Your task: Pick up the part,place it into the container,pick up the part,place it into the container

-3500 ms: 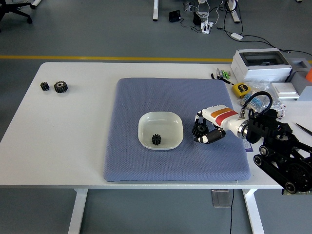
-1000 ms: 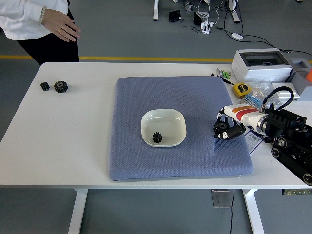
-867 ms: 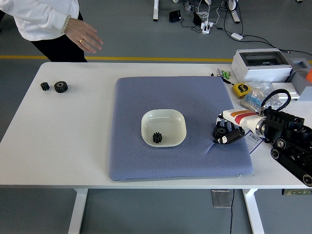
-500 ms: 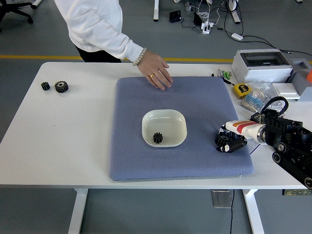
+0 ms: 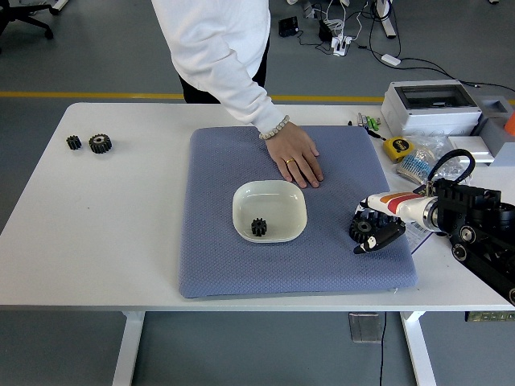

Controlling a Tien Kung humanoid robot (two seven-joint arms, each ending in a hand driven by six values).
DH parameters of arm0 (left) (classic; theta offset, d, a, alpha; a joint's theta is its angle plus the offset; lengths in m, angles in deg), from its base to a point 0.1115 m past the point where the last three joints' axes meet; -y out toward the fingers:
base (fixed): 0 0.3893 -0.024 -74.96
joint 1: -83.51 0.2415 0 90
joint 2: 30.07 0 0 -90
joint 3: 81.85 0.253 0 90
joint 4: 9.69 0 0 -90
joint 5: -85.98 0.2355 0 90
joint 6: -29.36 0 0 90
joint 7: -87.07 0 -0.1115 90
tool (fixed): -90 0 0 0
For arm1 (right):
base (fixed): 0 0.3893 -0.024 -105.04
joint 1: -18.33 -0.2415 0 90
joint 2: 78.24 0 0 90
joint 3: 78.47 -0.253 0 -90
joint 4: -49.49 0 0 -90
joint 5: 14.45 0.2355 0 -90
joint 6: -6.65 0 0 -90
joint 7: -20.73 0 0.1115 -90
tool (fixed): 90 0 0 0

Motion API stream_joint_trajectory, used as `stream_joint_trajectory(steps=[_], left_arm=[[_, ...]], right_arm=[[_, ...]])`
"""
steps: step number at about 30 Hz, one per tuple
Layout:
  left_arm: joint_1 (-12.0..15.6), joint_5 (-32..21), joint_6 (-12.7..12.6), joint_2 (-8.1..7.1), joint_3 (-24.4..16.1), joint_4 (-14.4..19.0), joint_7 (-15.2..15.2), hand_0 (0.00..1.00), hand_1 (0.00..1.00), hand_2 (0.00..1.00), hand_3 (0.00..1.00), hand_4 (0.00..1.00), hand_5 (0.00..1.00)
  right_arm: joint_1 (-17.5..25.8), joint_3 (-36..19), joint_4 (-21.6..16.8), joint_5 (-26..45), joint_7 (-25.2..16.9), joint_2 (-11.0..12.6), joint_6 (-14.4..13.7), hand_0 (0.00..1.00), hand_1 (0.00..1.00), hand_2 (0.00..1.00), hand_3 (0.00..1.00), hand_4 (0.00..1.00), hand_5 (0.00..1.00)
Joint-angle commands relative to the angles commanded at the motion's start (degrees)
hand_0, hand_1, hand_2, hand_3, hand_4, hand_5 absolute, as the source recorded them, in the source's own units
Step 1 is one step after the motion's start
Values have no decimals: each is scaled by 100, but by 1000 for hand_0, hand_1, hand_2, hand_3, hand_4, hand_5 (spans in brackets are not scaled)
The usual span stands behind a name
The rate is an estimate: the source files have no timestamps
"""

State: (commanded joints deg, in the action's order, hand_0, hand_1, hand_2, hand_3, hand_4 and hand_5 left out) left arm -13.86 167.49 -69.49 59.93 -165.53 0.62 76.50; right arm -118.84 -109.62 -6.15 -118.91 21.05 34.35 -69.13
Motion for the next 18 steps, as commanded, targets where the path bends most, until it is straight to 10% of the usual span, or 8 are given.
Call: stream_joint_trajectory(steps=[18], left_arm=[[1,1,2,0,-1,0,-6,689,680,675,572,621,541]], right_arm=[[22,-26,68,-167,-15,-6,-229,442,548,704,777,998,544]])
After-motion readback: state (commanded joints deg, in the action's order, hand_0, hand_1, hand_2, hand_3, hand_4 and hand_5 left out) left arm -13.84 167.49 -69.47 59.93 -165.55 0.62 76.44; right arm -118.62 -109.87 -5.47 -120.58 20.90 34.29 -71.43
